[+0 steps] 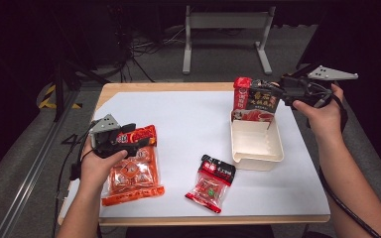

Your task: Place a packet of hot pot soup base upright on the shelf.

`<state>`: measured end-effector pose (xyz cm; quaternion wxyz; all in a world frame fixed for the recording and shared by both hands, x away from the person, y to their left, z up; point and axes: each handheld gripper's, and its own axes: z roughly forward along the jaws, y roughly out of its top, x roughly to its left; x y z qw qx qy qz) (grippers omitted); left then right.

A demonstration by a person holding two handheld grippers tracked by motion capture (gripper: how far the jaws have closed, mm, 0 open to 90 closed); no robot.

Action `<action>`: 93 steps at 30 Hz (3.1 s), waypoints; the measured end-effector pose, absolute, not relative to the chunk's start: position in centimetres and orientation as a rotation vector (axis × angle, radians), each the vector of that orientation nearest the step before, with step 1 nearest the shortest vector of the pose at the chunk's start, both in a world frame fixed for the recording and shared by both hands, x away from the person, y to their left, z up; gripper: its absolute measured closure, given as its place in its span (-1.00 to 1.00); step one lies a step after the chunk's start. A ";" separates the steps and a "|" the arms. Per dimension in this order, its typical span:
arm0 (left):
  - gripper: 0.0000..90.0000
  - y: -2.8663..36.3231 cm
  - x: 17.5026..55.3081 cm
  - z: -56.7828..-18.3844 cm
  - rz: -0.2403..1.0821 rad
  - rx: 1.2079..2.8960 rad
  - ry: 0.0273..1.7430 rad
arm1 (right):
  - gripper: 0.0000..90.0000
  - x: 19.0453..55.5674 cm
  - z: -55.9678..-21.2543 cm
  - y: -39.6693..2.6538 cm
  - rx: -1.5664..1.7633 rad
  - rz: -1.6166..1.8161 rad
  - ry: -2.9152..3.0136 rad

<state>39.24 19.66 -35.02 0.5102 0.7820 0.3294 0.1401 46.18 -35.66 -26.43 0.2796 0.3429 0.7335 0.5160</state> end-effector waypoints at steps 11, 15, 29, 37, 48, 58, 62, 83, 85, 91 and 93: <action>-0.48 20.4 39.5 -35.1 0.361 1.880 0.813 | -0.32 41.9 -26.7 -33.8 0.847 1.462 2.020; -0.50 20.7 39.5 -35.1 0.367 1.878 0.836 | -0.32 41.0 -27.8 -33.5 0.849 1.549 2.024; -0.42 21.6 39.6 -34.9 0.400 1.891 0.875 | -0.32 39.8 -31.1 -29.2 0.738 1.580 2.166; -0.46 22.2 39.7 -35.0 0.431 1.880 0.896 | -0.32 39.5 -31.7 -28.3 0.732 1.576 2.167; -0.46 23.4 40.7 -35.5 0.494 1.832 0.971 | -0.24 39.0 -33.4 -27.4 0.740 1.541 2.169; -0.47 24.6 41.5 -36.6 0.524 1.818 0.981 | -0.25 39.0 -34.7 -26.1 0.726 1.511 2.217; -0.46 25.2 42.0 -37.4 0.517 1.804 1.005 | -0.25 38.8 -35.0 -25.4 0.692 1.480 2.236; -0.47 28.9 44.6 -43.1 0.534 1.808 1.262 | -0.24 38.1 -35.0 -23.9 0.597 1.466 2.345; -0.47 29.0 44.7 -43.3 0.542 1.814 1.274 | -0.24 38.1 -35.1 -23.9 0.595 1.465 2.347; -0.46 29.6 45.1 -44.4 0.518 1.816 1.319 | -0.24 38.1 -35.4 -23.5 0.587 1.462 2.376; -0.47 29.8 45.1 -44.5 0.502 1.820 1.327 | -0.24 38.1 -35.5 -23.5 0.586 1.460 2.381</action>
